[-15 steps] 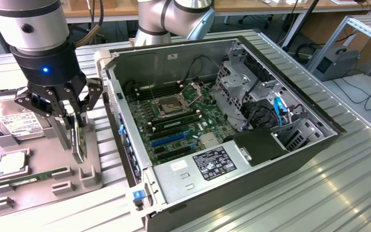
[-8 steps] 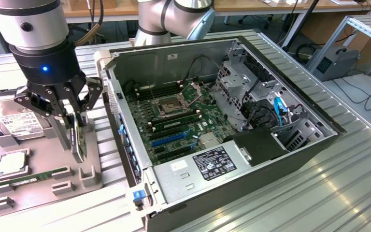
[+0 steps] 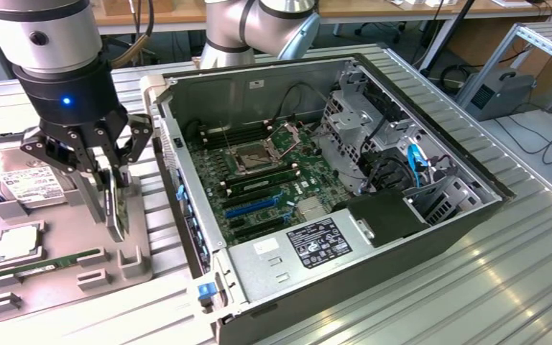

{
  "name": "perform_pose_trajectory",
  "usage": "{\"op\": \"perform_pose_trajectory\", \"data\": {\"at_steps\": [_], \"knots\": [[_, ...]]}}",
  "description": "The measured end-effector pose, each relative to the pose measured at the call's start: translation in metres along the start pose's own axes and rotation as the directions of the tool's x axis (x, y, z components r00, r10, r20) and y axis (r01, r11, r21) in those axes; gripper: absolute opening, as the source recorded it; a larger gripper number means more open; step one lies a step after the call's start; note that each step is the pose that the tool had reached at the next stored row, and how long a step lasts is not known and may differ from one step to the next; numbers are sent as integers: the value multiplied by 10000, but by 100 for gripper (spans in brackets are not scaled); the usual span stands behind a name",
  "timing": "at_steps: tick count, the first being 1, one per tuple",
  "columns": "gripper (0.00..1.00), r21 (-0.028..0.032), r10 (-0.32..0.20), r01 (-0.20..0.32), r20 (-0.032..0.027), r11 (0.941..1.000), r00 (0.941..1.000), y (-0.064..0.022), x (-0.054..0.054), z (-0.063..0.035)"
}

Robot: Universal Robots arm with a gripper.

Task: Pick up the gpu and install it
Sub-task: 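Pick up the gpu and move the gpu toward the slot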

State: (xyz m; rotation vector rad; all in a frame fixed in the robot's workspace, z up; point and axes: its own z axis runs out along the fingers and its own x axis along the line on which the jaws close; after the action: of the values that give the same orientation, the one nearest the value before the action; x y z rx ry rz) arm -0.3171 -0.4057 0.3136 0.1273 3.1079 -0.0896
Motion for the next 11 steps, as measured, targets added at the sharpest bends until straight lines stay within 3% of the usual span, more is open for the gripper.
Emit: {"op": "perform_pose_trajectory", "data": {"at_steps": [11], "knots": [[27, 0, 0, 0, 0, 10000, 10000, -1, -1, -21]]}}
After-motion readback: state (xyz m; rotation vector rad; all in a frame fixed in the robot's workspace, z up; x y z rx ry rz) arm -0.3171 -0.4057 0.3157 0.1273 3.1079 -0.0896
